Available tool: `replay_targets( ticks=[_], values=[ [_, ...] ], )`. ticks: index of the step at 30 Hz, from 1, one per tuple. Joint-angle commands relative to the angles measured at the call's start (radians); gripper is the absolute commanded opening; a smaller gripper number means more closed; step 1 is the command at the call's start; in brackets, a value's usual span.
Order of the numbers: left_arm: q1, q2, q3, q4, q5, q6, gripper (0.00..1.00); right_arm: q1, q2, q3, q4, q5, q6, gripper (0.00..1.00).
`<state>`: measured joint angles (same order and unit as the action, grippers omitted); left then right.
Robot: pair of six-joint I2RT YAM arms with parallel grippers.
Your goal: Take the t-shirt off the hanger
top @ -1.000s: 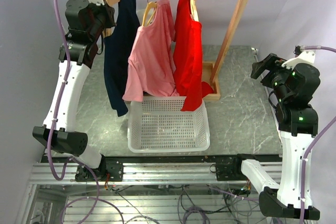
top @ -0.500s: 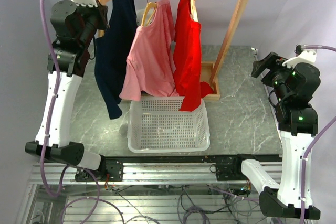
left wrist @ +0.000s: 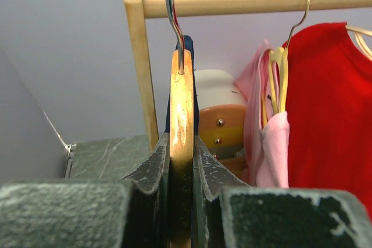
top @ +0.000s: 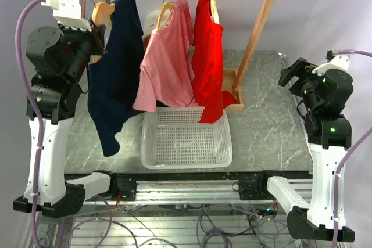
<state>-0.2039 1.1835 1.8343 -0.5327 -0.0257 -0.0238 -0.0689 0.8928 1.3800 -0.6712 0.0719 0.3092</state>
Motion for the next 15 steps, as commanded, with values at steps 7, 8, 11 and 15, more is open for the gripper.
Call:
replay_targets(
  ticks=[7,8,11,15],
  values=[
    [0.001,-0.089,0.191,-0.222,-0.026,0.034,0.07,0.007,0.006,-0.011,-0.091,0.017,-0.012,0.99],
    [0.002,-0.094,0.208,-0.238,-0.021,0.032,0.07,0.007,0.016,-0.007,-0.107,0.028,-0.010,1.00],
    [0.001,-0.107,0.268,-0.270,0.004,0.012,0.07,0.007,0.040,0.003,-0.154,0.049,-0.002,1.00],
    [0.001,-0.112,0.372,-0.284,0.070,-0.033,0.07,0.007,0.049,0.005,-0.183,0.051,0.010,1.00]
  ],
)
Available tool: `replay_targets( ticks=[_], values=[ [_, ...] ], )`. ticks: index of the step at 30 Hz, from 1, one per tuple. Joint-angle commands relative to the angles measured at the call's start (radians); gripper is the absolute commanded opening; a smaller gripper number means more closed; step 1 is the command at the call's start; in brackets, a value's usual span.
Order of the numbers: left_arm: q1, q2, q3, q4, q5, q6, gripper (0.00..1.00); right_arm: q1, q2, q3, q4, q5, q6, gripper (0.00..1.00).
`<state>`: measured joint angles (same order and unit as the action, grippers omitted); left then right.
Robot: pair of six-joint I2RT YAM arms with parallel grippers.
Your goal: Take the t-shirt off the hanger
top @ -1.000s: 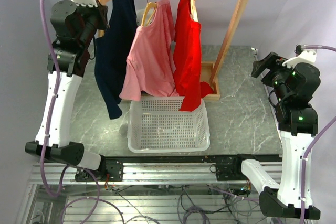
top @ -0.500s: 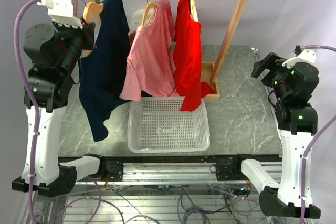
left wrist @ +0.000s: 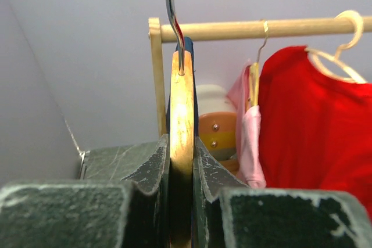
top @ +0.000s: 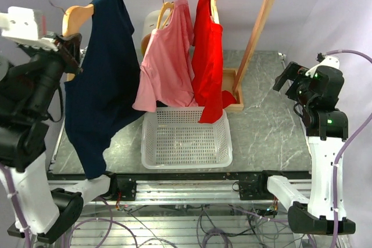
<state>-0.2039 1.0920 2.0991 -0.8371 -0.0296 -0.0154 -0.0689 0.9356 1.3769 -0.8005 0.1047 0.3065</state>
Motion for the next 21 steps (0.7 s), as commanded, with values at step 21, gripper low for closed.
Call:
replay_targets(
  ticks=[21],
  values=[
    [0.001,-0.026,-0.092,0.088,0.635,-0.217,0.07,0.007,0.112,0.355,0.055,-0.305,0.045,0.99]
  ],
)
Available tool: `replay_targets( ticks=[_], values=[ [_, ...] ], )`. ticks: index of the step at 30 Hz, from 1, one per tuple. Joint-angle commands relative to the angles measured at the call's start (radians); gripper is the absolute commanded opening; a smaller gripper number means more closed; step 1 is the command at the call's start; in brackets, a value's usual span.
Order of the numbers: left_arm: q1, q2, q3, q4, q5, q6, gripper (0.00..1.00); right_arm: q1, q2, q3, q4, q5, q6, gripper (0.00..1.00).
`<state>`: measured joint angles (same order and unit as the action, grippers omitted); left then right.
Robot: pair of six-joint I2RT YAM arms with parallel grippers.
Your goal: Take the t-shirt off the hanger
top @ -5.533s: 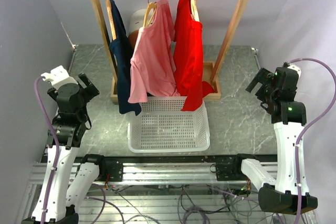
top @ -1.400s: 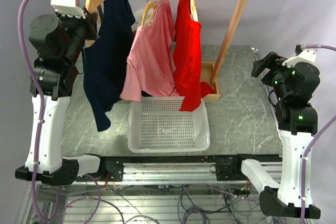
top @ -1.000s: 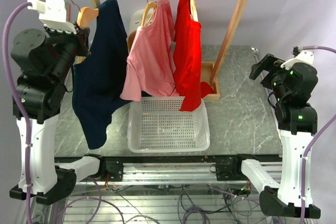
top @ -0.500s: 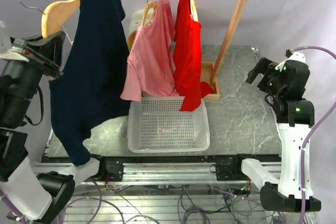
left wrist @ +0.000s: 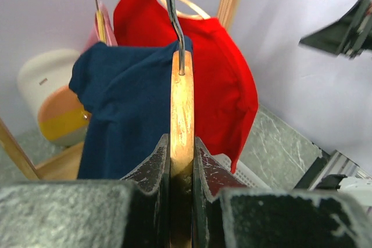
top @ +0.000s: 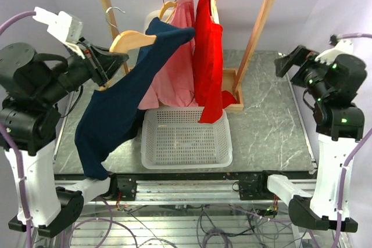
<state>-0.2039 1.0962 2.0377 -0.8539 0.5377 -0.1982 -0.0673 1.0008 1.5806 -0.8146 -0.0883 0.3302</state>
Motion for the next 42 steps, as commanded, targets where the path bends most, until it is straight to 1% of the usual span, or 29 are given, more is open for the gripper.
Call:
replay_targets(
  ticks=[1,5,7,10,12,14,17,18,20,22,24,28,31,34,37,42],
  values=[
    [0.001,-0.032,-0.050,0.108,0.054,-0.034,0.07,0.006,0.066,0.194,0.075,-0.138,0.032,0.97],
    [0.001,-0.054,-0.132,0.134,-0.017,-0.030,0.07,0.006,0.133,0.289,0.133,-0.237,0.084,0.93],
    [0.001,-0.071,-0.176,0.157,-0.052,-0.031,0.07,0.008,0.162,0.328,0.159,-0.261,0.097,0.93],
    [0.001,-0.095,-0.220,0.190,-0.091,-0.032,0.07,0.018,0.234,0.432,0.166,-0.295,0.108,0.93],
    [0.002,-0.108,-0.243,0.210,-0.114,-0.032,0.07,0.041,0.289,0.495,0.159,-0.288,0.102,0.93],
    [0.001,-0.118,-0.254,0.221,-0.135,-0.027,0.07,0.111,0.358,0.565,0.142,-0.238,0.076,0.93],
    [0.001,-0.130,-0.262,0.225,-0.160,-0.018,0.07,0.349,0.464,0.693,0.072,-0.011,-0.010,0.93],
    [0.001,-0.133,-0.265,0.226,-0.168,-0.017,0.07,0.412,0.497,0.731,0.057,0.047,-0.030,0.93],
    [0.001,-0.146,-0.276,0.234,-0.183,-0.021,0.07,0.483,0.530,0.775,0.058,0.098,-0.042,0.93],
    [0.001,-0.161,-0.295,0.252,-0.199,-0.028,0.07,0.543,0.535,0.763,0.086,0.129,-0.046,0.93],
    [0.001,-0.170,-0.327,0.261,-0.222,-0.032,0.07,0.643,0.541,0.762,0.102,0.173,-0.056,0.92],
    [0.001,-0.176,-0.366,0.277,-0.260,-0.043,0.07,0.861,0.576,0.777,0.117,0.313,-0.099,0.91],
    [0.001,-0.176,-0.382,0.299,-0.270,-0.051,0.07,1.001,0.598,0.763,0.158,0.390,-0.122,0.91],
    [0.001,-0.175,-0.386,0.312,-0.280,-0.052,0.07,1.123,0.655,0.776,0.176,0.465,-0.150,0.91],
    [0.001,-0.178,-0.393,0.318,-0.289,-0.054,0.07,1.188,0.712,0.782,0.203,0.514,-0.170,0.92],
    [0.001,-0.186,-0.403,0.324,-0.287,-0.061,0.07,1.209,0.707,0.679,0.327,0.543,-0.173,0.92]
  ],
)
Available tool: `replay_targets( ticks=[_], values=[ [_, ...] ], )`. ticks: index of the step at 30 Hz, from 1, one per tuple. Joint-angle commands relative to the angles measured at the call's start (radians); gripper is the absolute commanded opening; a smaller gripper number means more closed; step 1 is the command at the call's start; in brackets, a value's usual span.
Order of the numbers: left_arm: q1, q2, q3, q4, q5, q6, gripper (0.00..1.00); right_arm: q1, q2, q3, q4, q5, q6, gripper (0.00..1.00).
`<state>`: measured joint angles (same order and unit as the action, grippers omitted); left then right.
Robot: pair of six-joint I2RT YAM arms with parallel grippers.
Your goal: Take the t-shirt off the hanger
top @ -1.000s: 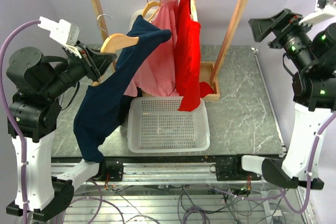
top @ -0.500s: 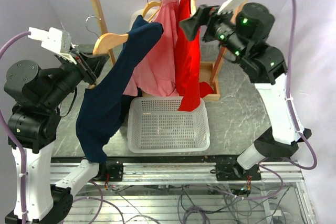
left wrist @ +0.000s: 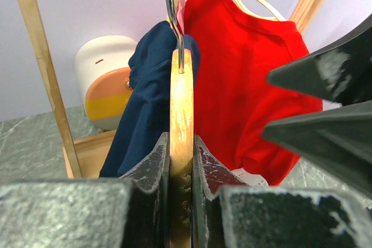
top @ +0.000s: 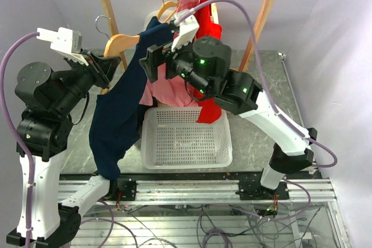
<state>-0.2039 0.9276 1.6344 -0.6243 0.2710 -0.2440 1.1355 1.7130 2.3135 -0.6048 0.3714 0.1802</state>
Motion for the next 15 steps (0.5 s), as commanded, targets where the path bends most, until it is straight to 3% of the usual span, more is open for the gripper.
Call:
replay_targets(
  ticks=[1,15],
  values=[
    [0.001,-0.020,-0.004,0.098,-0.017,-0.018,0.07,0.007,-0.002,-0.065,0.134,0.088,-0.021,0.92],
    [0.001,-0.050,-0.054,0.117,0.029,-0.035,0.07,0.008,0.074,-0.121,0.273,0.116,-0.025,0.92]
  ],
)
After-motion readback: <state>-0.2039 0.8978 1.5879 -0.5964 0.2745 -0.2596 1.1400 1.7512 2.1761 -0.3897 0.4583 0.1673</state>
